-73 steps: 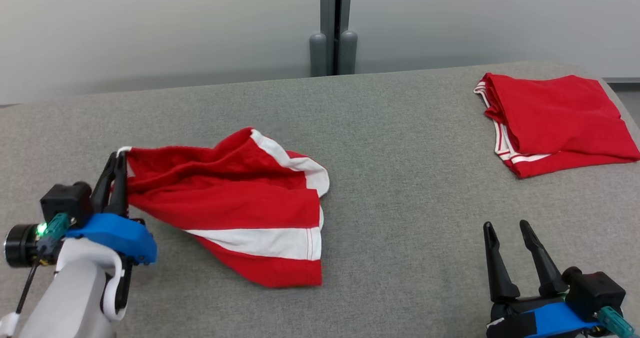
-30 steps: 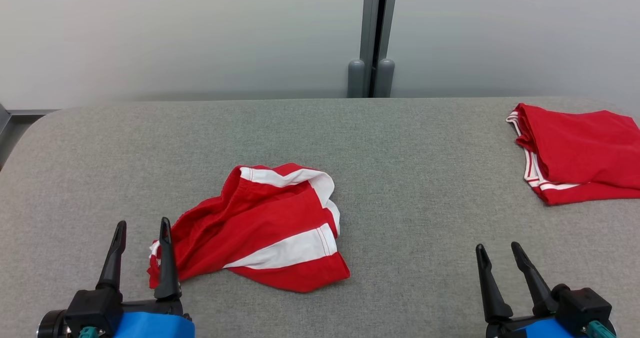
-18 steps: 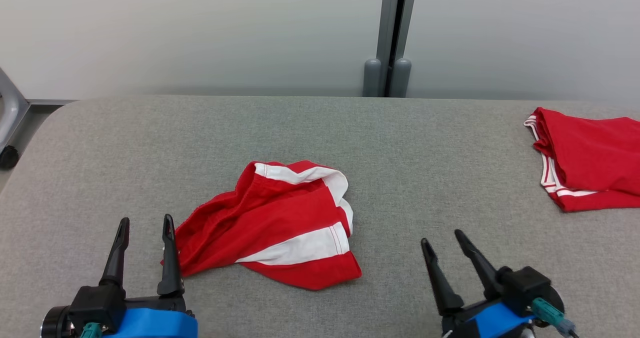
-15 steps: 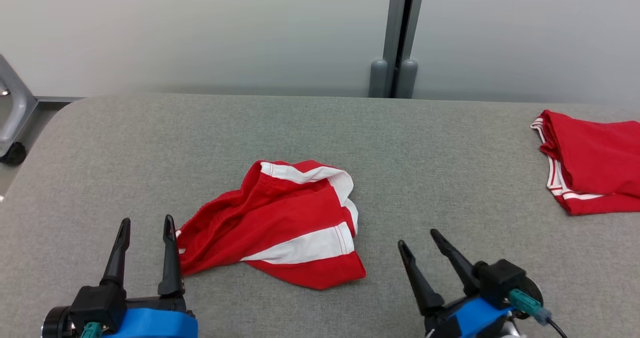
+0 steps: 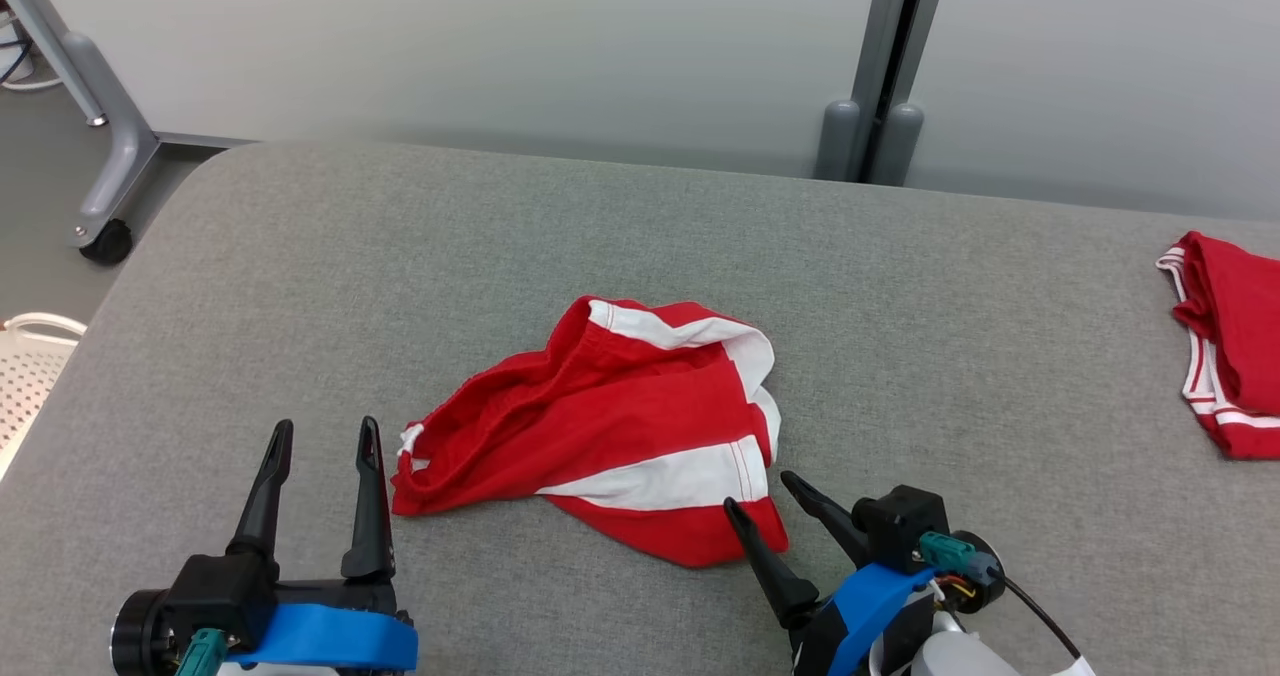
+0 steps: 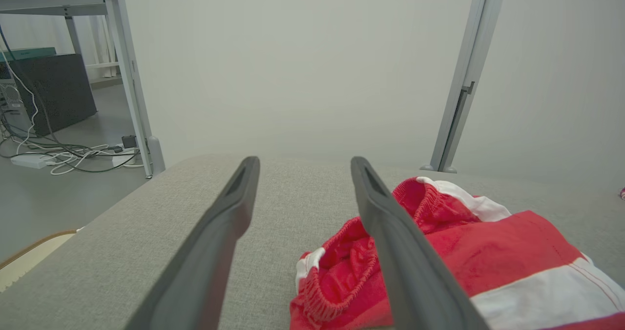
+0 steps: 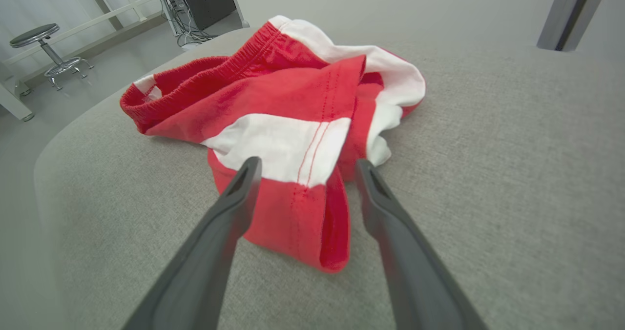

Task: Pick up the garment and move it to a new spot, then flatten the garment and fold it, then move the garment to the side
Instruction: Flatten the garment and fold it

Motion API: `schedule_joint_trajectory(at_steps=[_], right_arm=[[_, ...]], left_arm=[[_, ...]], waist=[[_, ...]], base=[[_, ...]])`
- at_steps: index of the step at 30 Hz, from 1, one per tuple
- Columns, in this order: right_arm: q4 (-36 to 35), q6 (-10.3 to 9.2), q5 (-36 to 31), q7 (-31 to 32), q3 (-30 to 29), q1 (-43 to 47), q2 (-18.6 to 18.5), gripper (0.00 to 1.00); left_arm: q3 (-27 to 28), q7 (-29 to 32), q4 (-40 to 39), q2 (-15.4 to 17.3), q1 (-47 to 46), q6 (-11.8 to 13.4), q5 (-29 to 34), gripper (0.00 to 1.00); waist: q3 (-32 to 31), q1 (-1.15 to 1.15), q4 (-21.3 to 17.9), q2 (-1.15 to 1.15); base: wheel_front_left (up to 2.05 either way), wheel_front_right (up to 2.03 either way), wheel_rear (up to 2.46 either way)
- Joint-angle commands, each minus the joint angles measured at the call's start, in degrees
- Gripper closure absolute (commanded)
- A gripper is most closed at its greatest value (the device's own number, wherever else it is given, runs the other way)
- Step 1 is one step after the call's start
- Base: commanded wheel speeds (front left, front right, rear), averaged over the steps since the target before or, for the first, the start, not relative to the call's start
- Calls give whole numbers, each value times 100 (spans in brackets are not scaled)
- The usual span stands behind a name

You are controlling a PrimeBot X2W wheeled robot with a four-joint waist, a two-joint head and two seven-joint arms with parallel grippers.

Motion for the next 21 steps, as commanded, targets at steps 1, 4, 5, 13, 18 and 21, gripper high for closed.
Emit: schedule_joint_trajectory(at_steps=[1, 4, 5, 13, 18, 21], right_arm=[[107, 3, 55, -42, 52, -141, -27, 0], [363, 2, 204, -153, 171, -311, -17, 0], [447, 3, 260, -175, 217, -358, -5, 0], [946, 3, 707, -350, 511, -805, 114, 0], [1220, 2, 880, -423, 713, -1065, 150, 100], [1316, 3, 923, -469, 687, -1143, 157, 100]], left_arm=[[2, -14, 4, -9, -104, -16, -46, 0], [-33, -14, 3, -10, -147, -10, -56, 0], [-45, -14, 6, -10, -157, -5, -61, 0], [-146, -14, 34, -11, -212, 33, -101, 0], [-212, -14, 65, -10, -255, 56, -139, 0], [-202, -14, 69, -11, -243, 59, -132, 0]], waist=[[66, 0, 75, 0], [128, 0, 157, 0], [145, 0, 178, 0], [237, 0, 283, 0], [267, 0, 322, 0], [277, 0, 267, 0]], base=[[0, 0, 0], [0, 0, 0], [0, 0, 0], [0, 0, 0], [0, 0, 0], [0, 0, 0]])
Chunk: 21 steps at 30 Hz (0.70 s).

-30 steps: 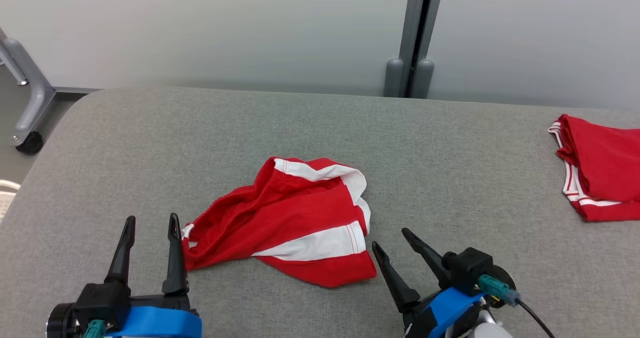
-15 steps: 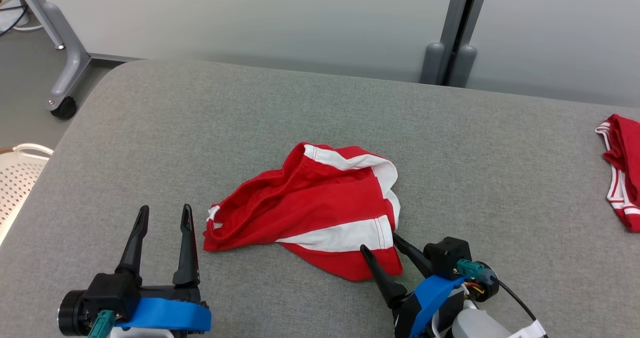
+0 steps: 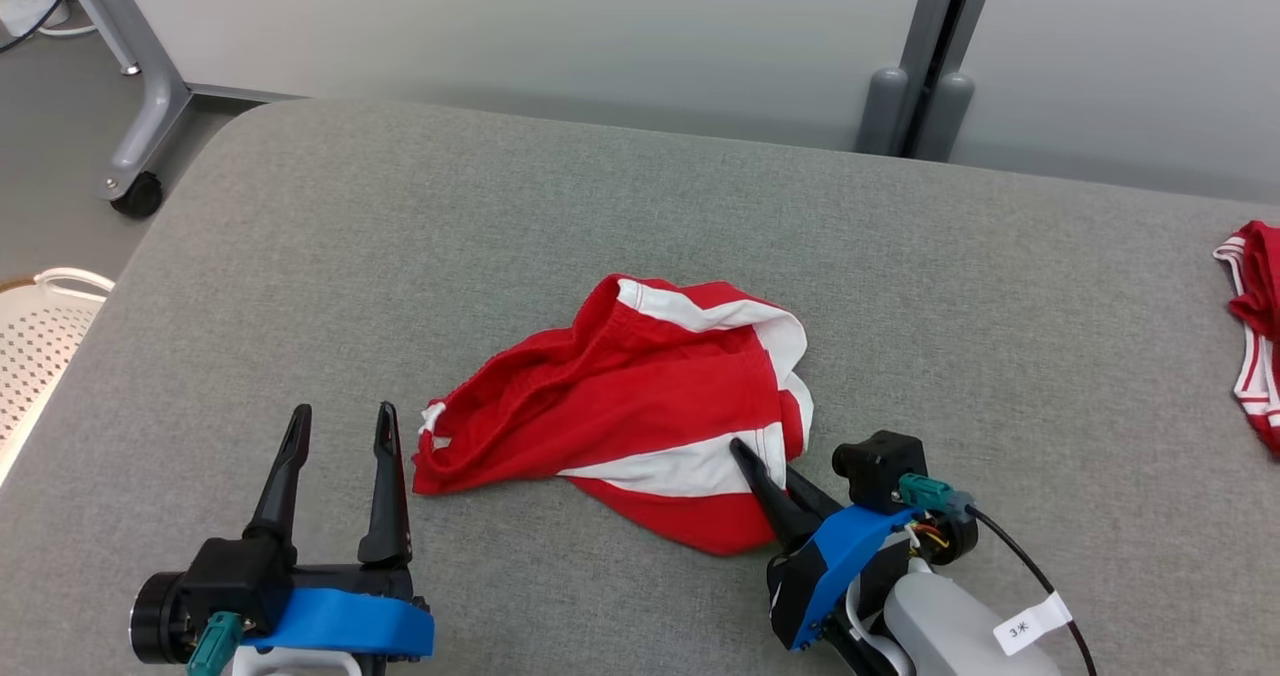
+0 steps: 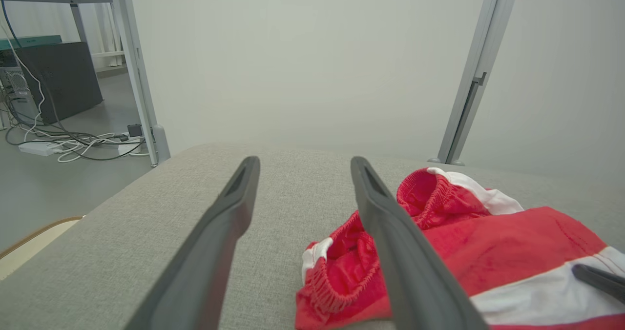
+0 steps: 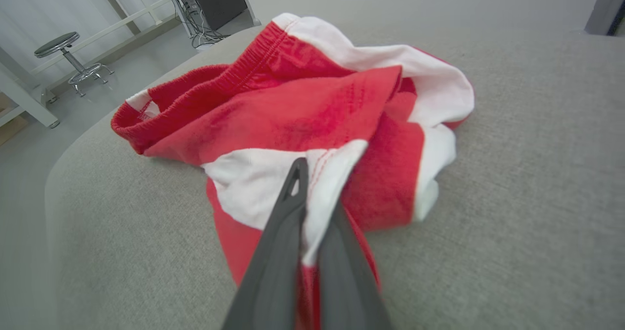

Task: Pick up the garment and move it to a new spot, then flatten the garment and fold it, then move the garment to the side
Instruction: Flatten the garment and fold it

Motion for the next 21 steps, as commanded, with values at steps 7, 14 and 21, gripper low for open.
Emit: schedule_joint_trajectory(at_steps=[7, 14, 21], right_arm=[[-551, 1, -108, -48, -445, 404, -315, 100], [-1616, 1, -305, -51, -1177, 1381, -774, 100], [-2230, 1, -347, -51, -1911, 2279, -1059, 100]], left_arm=[[85, -14, 54, -10, 75, 2, 15, 0], [41, -14, 101, -9, 129, -24, -30, 0], [-21, -14, 132, -7, 167, -24, -54, 0]], waist=[[-105, 0, -385, -1], [-302, 0, -784, -1], [-424, 0, -1000, -1]], base=[[0, 0, 0], [0, 0, 0], [0, 0, 0]])
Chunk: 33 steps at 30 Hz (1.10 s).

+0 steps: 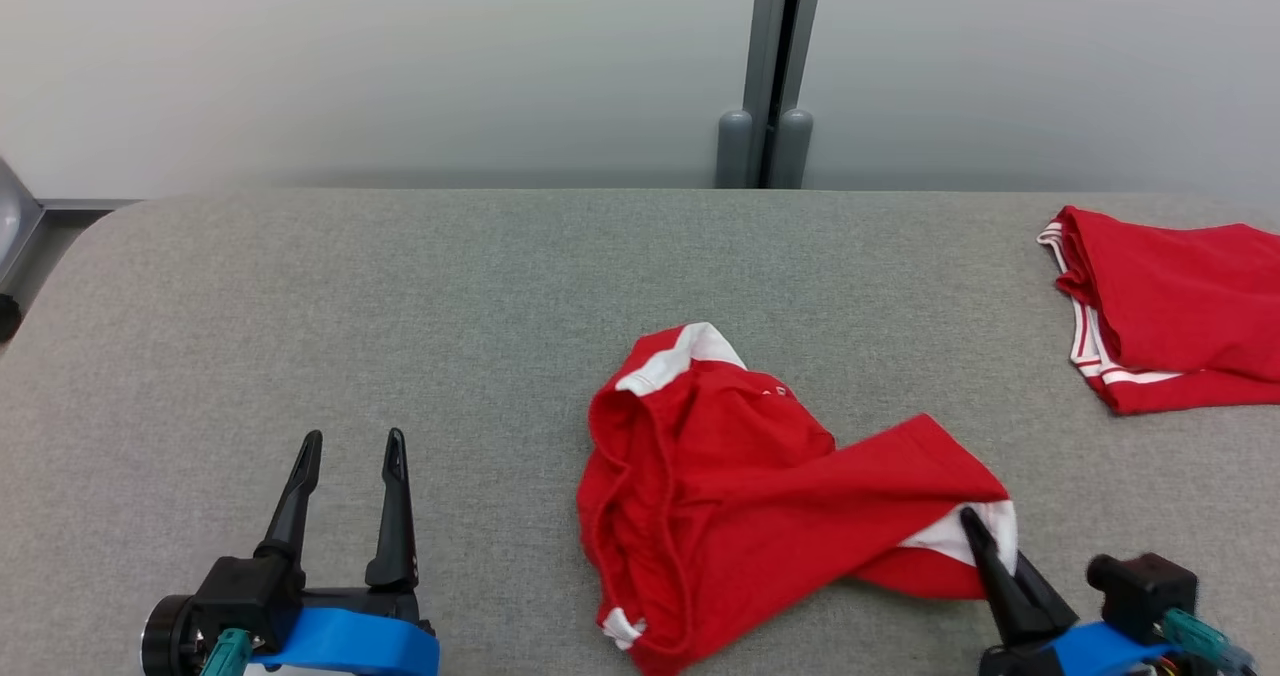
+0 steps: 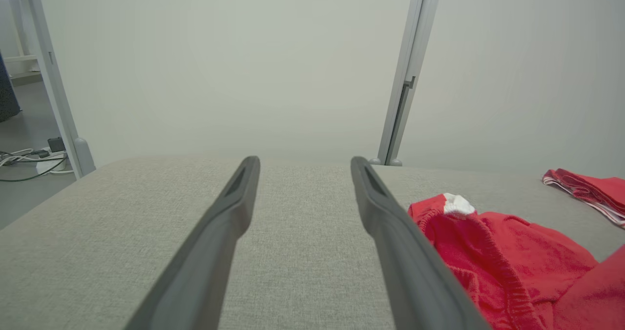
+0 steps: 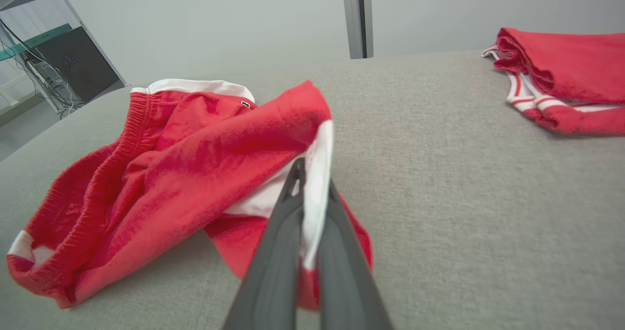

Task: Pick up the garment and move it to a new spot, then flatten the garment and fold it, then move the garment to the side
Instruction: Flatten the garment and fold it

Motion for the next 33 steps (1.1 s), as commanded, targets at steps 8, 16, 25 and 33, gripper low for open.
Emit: schedule_joint_trajectory(at_steps=[8, 16, 25, 33], right_arm=[[-309, 1, -284, 82, -839, 602, 92, 0], [-868, 2, -880, 9, -1367, 532, 349, 0], [-1620, 2, -1217, -23, -1434, 640, 840, 0], [-1635, 2, -1276, -26, -1326, 755, 1049, 0]], left_arm=[[16, -14, -6, -3, 89, -14, -26, 0], [50, -14, -12, -4, 126, -17, 23, 0], [24, -14, -50, -4, 91, -39, 91, 0], [-140, -14, -20, 8, 4, -83, 316, 0]], waist=[[-77, 1, -133, 0], [-94, 1, -188, 0], [-67, 1, -194, 0], [-17, 1, -203, 0]], base=[[0, 0, 0], [0, 0, 0], [0, 0, 0], [0, 0, 0]])
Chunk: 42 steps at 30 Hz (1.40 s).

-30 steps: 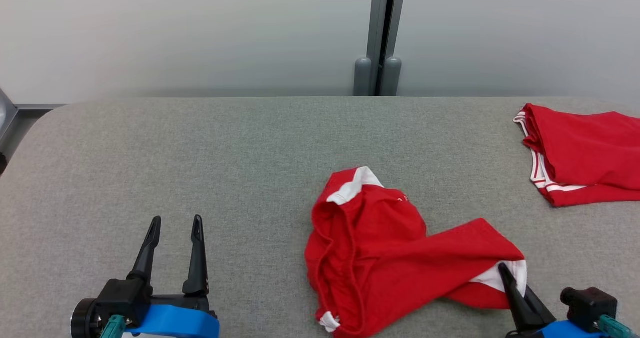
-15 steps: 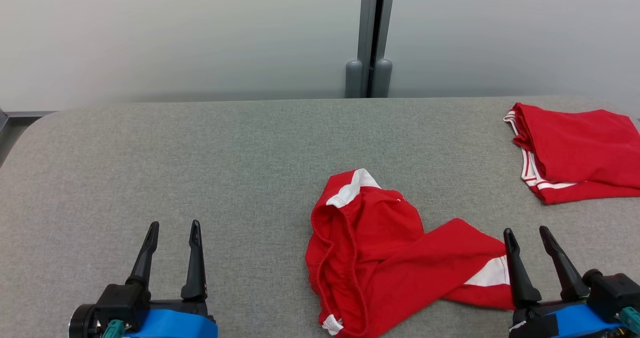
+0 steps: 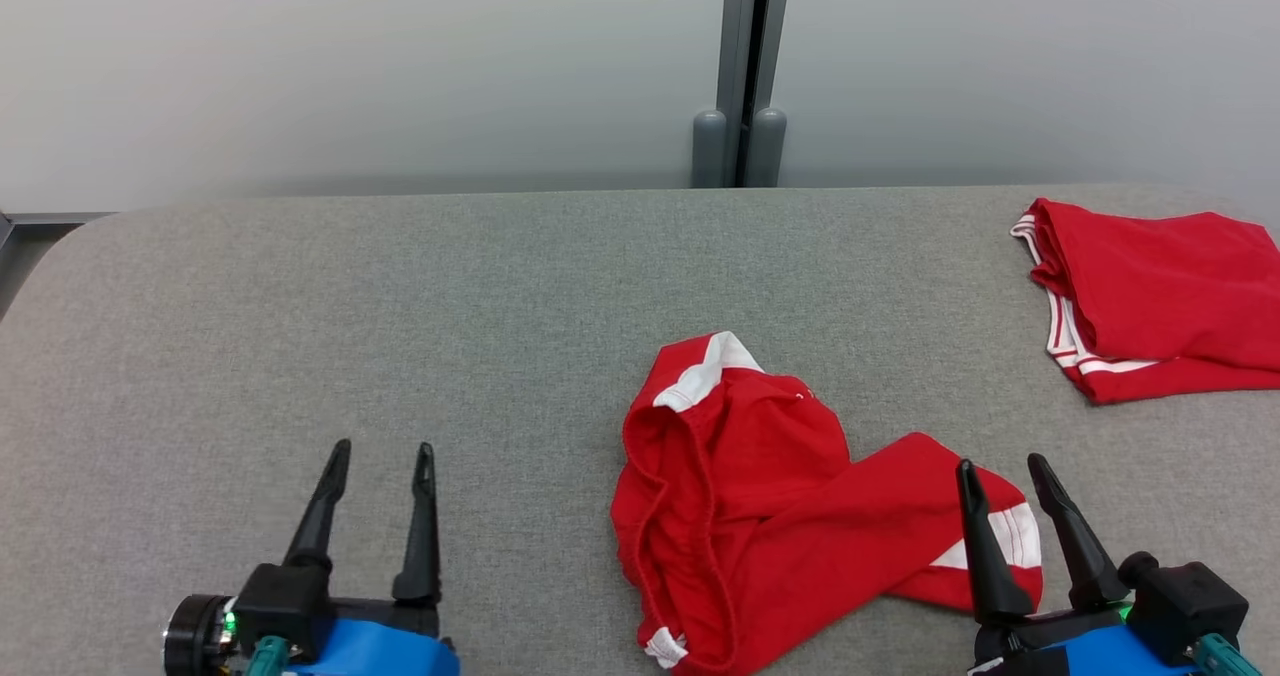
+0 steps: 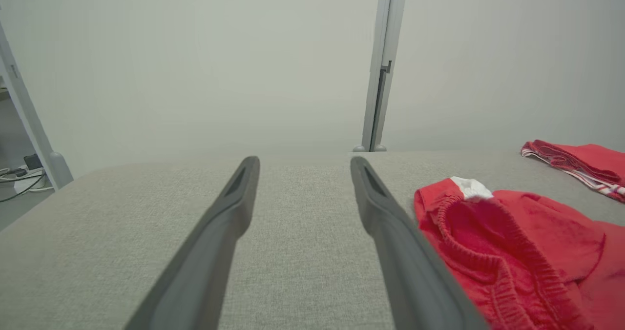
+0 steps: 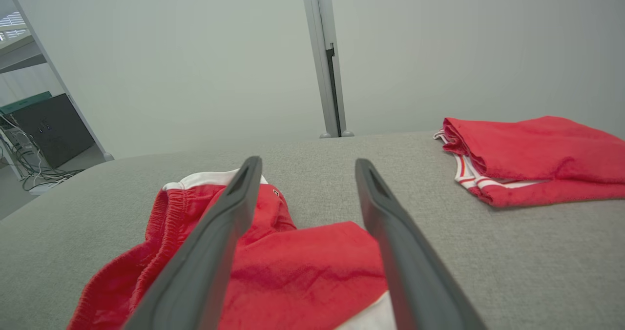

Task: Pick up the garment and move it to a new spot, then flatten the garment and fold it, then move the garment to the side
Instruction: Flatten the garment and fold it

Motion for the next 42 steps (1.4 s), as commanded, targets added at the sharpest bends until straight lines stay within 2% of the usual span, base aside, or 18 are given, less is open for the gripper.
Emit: schedule_joint_trajectory(at_steps=[1, 5, 8, 16, 21, 27, 37, 39, 40, 42], right_arm=[[16, 3, -4, -27, 1, 32, 24, 0], [41, 3, -9, -27, -14, -61, 30, 0], [56, 3, -24, -27, -7, -123, 10, 0], [81, 3, -22, -26, 14, -152, -11, 0], [89, 3, 8, -25, 2, -174, -14, 0], [92, 3, 25, -24, -22, -210, -22, 0], [65, 3, 40, -24, -87, -197, -38, 0], [54, 3, 36, -24, -109, -200, -33, 0], [54, 3, 35, -24, -117, -200, -31, 0], [60, 2, 36, -24, -125, -181, -25, 0]], left_arm=[[-80, -14, 0, 4, -116, -25, 72, 0], [-668, -14, 80, 111, -222, -65, 268, 0], [-1328, -14, 169, 224, -359, -73, 297, 0], [-3473, -14, 523, 673, -916, -62, -75, 0], [-4403, -14, 965, 899, -1220, -62, -431, 0], [-5034, 55, 1666, 1060, -1469, -63, -805, 0], [-5343, 184, 2547, 1056, -1630, -63, -1207, 0], [-5309, 137, 2542, 1030, -1681, -63, -1336, 76], [-5291, 120, 2527, 1016, -1698, -63, -1405, 100], [-5195, 72, 2464, 956, -1701, -63, -1595, 100]], waist=[[4, 0, -10, 0], [27, 0, -52, 0], [34, 0, -98, 0], [98, 0, -243, 0], [156, 0, -365, 0], [237, 0, -503, 0], [316, 0, -579, 0], [322, 0, -567, 0], [322, 0, -556, 0], [311, 0, -512, 0]], base=[[0, 0, 0], [0, 0, 0], [0, 0, 0], [0, 0, 0], [0, 0, 0], [0, 0, 0], [0, 0, 0], [0, 0, 0], [0, 0, 0], [0, 0, 0]])
